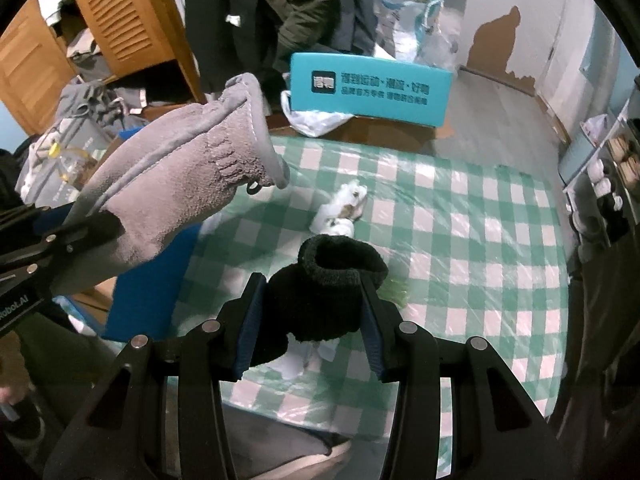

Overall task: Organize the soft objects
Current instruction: 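Carry the grey sock and black knit item in both tools over the cardboard box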

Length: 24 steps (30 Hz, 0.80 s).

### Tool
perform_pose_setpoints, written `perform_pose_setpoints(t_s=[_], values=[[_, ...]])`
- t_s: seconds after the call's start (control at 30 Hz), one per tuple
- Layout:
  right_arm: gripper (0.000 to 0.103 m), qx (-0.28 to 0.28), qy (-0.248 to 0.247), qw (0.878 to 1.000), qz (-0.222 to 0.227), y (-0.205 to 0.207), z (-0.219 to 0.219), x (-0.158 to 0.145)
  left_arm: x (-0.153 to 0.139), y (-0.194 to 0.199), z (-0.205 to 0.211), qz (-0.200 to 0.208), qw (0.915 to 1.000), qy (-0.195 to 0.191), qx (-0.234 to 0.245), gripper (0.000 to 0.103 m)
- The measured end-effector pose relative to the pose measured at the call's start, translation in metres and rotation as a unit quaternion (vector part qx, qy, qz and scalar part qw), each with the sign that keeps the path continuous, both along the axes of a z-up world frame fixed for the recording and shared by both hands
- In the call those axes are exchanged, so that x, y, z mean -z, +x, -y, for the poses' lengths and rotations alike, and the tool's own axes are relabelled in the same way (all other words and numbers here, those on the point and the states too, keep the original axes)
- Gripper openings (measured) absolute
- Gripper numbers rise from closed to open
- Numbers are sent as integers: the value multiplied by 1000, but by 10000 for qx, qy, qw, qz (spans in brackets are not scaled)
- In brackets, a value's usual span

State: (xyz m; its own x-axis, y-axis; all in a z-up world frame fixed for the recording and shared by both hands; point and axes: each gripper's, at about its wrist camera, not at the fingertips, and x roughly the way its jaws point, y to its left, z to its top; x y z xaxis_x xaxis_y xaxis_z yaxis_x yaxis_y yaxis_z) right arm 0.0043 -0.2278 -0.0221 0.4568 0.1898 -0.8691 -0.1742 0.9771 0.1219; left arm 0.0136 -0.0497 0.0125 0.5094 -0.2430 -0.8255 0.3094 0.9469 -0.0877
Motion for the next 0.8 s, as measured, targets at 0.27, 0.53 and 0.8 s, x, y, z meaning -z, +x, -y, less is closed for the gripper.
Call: perform_pose_setpoints(t_s=[0.27, 0.53, 0.8], values=[[44, -210, 8, 9997, 82, 5, -22, -8, -6, -4, -18, 79, 9999, -58, -138, 26], [44, -417, -18, 9991, 114, 11, -48, -12, -10, -5, -41, 158, 9993, -57, -329, 26], [44, -641, -55, 9978, 139, 20, -79, -16, -8, -4, -67, 155, 9983, -79, -555, 26]])
